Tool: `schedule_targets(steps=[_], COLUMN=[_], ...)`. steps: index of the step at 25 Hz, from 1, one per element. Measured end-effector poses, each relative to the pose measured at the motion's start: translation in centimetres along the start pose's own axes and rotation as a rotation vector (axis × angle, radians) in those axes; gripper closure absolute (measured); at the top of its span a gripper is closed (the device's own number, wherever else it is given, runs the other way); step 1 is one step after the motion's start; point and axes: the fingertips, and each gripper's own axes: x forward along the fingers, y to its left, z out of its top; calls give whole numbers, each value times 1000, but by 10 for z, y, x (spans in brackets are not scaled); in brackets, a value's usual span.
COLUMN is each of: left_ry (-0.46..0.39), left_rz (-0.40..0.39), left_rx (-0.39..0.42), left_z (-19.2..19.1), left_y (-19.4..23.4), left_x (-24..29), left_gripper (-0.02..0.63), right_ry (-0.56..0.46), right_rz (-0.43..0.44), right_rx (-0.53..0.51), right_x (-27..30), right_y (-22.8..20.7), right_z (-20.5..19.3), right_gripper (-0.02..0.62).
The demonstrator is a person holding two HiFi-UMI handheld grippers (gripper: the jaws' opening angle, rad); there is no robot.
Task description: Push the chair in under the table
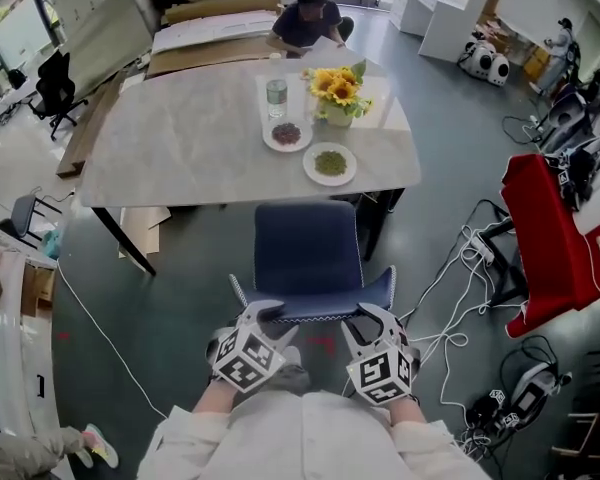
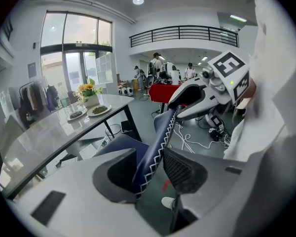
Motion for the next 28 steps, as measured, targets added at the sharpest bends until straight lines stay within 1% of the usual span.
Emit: schedule_targets(steps=[5, 10, 16, 28], left_ry=[-3, -3, -2, -10], left_rz=[-12, -22, -23, -14], left_rx=[23, 39, 44, 51], left_z=[5, 5, 8, 28], left_y=[30, 51, 68, 101], left_x=[4, 6, 11, 35], left_gripper=[431, 431, 430, 428], right_ry=[-3, -9, 6, 2], right_rz=[-18, -33, -37, -42], right_rx=[11, 21, 31, 28], right_x=[20, 34, 46, 73], right_y=[-12, -17, -25, -60], right_z=[17, 27, 34, 40], right_gripper=[469, 469, 469, 469])
